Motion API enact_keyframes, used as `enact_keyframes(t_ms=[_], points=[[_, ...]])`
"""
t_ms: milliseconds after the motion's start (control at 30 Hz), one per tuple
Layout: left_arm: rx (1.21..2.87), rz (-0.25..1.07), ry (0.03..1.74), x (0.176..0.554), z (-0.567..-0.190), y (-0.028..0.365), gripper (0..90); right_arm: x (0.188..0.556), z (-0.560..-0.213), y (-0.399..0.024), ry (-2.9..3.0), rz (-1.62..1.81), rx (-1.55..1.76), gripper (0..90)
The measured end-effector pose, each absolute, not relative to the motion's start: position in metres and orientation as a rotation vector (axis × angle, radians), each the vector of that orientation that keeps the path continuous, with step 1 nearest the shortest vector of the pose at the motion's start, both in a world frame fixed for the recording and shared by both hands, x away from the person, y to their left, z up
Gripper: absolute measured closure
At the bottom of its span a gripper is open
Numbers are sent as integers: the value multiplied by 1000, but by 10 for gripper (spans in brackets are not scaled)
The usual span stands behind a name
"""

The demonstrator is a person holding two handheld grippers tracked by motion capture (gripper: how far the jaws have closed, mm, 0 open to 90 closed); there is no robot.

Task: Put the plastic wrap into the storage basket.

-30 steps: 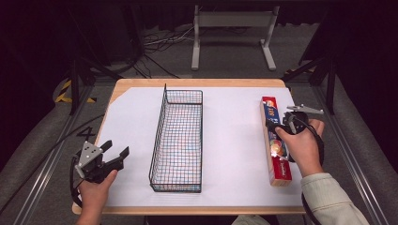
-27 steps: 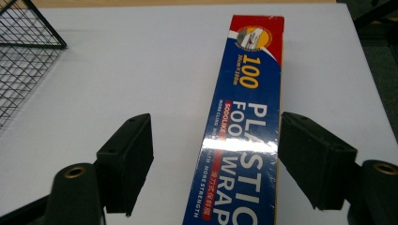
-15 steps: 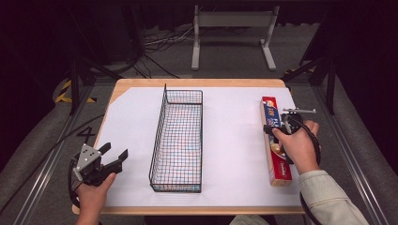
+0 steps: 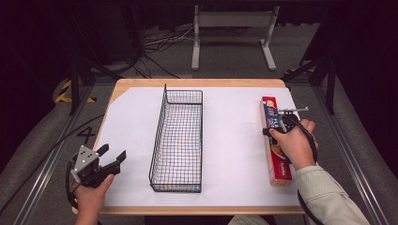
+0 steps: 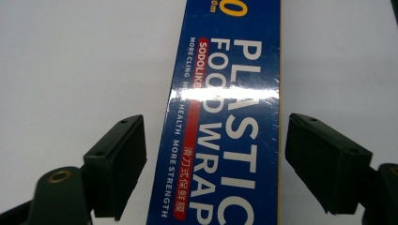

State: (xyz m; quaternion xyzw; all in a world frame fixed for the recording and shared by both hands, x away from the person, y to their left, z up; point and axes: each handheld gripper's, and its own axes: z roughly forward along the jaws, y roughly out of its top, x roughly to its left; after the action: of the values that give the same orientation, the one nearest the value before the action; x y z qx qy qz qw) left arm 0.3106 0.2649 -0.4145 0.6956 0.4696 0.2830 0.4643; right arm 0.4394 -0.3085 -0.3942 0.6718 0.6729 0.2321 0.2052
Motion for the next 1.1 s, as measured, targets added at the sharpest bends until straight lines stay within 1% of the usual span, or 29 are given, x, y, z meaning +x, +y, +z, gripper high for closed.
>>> enact_keyframes(t_ms=[300, 633, 733, 833, 867, 900, 1100], points=[[1712, 698, 1155, 311, -415, 265, 309, 445, -404, -306, 1914, 603, 1900, 199], [1717, 696, 1154, 313, -417, 264, 310, 450, -410, -301, 1928, 484, 1935, 276], [1721, 697, 1154, 313, -417, 263, 310, 451, -410, -300, 1927, 475, 1948, 283], [1720, 698, 1155, 313, -417, 263, 310, 452, -411, -299, 1900, 457, 1976, 322], [1719, 697, 1156, 313, -417, 263, 310, 453, -410, -299, 1876, 449, 2000, 361], [1720, 698, 1154, 313, -417, 263, 310, 453, -408, -299, 1859, 442, 2017, 379], [1718, 699, 1156, 314, -417, 263, 311, 454, -407, -297, 1845, 422, 2037, 399]])
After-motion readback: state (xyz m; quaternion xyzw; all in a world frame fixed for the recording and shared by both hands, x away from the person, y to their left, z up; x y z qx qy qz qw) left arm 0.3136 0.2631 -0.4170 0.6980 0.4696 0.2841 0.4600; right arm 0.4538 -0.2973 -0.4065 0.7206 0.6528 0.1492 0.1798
